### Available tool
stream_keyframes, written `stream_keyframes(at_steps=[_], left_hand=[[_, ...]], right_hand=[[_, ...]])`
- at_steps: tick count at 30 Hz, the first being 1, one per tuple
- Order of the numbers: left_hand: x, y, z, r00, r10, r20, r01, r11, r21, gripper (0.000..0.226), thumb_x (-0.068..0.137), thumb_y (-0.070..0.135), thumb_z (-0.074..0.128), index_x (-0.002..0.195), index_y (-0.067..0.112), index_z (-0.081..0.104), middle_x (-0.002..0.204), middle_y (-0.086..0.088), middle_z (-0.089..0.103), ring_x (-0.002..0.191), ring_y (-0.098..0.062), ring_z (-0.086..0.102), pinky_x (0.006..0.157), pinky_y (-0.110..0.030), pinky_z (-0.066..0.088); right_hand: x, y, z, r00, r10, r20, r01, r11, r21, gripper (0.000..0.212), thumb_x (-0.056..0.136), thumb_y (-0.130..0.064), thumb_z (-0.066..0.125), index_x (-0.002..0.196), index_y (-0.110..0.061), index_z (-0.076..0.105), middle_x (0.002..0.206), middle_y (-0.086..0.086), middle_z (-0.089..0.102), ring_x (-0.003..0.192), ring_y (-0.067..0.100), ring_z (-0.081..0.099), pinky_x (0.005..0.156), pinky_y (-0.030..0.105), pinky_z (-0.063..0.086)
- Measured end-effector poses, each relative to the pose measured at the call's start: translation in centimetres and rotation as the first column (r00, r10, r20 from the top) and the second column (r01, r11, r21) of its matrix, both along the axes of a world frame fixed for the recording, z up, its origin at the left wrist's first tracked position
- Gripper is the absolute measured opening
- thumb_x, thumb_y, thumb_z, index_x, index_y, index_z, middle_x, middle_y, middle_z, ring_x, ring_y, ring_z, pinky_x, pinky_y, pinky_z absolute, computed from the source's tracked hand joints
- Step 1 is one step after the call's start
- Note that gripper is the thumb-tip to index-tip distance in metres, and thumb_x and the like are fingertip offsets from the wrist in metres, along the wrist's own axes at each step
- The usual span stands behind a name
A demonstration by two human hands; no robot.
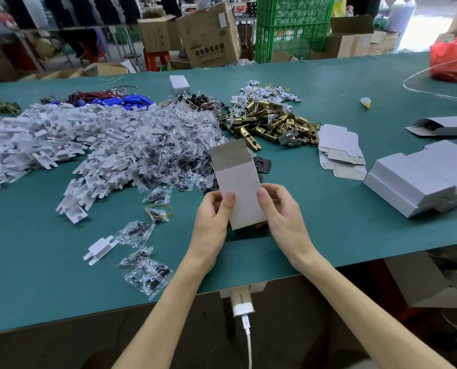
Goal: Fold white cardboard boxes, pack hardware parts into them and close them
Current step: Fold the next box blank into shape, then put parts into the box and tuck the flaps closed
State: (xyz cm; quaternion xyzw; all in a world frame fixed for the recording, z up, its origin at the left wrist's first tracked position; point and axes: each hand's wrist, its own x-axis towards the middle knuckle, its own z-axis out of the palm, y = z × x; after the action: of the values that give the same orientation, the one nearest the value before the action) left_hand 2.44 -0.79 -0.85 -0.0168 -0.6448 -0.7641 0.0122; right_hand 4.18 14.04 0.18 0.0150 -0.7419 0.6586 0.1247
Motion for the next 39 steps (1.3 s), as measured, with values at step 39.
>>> stream_keyframes(at_steps=[39], left_hand=[[-0.9,0.1,0.0,0.999,-0.024,0.044,0.026,0.999,-0.048,0.024,0.101,0.034,0.065,0.114,0.013,0.063,0.11,-0.002,0.075,0.095,-0.008,0.071,0.075,-0.02,0.053]], right_hand=[[-16.4,8.4,2.6,0.948,-0.313,-0.063,0.114,0.147,0.983,0.041,0.099,-0.034,0.057,0.122,-0.001,0.05,0.125,0.026,0.051,0.114,0.042,0.047,0.094,0.049,0.046]])
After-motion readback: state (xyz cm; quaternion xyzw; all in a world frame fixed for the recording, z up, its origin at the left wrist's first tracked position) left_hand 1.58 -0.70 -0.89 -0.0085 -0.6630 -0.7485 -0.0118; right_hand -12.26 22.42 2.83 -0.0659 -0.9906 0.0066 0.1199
